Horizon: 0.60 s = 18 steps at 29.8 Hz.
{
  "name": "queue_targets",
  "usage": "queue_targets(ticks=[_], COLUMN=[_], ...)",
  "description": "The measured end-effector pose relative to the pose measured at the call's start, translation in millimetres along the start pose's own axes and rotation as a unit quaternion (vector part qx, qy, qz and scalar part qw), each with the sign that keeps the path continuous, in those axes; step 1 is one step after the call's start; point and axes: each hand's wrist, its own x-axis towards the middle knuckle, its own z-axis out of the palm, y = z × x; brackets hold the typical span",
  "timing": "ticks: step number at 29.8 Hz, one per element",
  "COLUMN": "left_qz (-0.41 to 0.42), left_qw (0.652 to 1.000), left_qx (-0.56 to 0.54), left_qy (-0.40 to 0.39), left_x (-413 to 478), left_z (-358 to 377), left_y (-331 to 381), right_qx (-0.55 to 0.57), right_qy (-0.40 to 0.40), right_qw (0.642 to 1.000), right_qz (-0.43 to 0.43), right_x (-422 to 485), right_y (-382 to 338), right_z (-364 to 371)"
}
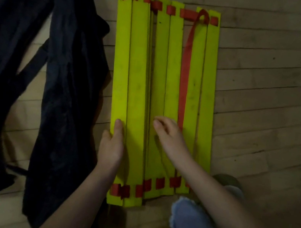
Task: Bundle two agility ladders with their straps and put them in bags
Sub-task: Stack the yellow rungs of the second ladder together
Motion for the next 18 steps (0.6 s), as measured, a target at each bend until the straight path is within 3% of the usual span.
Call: queue_targets(ticks=[2, 7, 12, 15, 18], left_qz=[0.01, 0.012, 0.061, 0.055, 0.032], left_qw=[1.0, 0.999, 0.998, 0.998, 0.999], left_qx=[-0.014, -0.008, 0.028, 0.018, -0.008], left_qy=[-0.01, -0.032, -0.005, 0.023, 0.008], left_x=[0, 4, 15, 19, 16], left_z=[1, 3, -9, -7, 2], left_y=[1, 5, 4, 3, 7], right_qx=[-0.131, -0.263, -0.476, -0.499, -0.463], right_qy=[-0.005, -0.001, -0.034, -0.028, -0.027], right_qw=[0.991, 0.964, 0.875, 0.861, 0.882], right_qz=[-0.024, -0.049, -0.085, -0.093, -0.079], right_x=[1, 5, 18, 29, 31], right_y=[10, 22, 36, 35, 36], right_z=[-6, -18, -49, -66, -71])
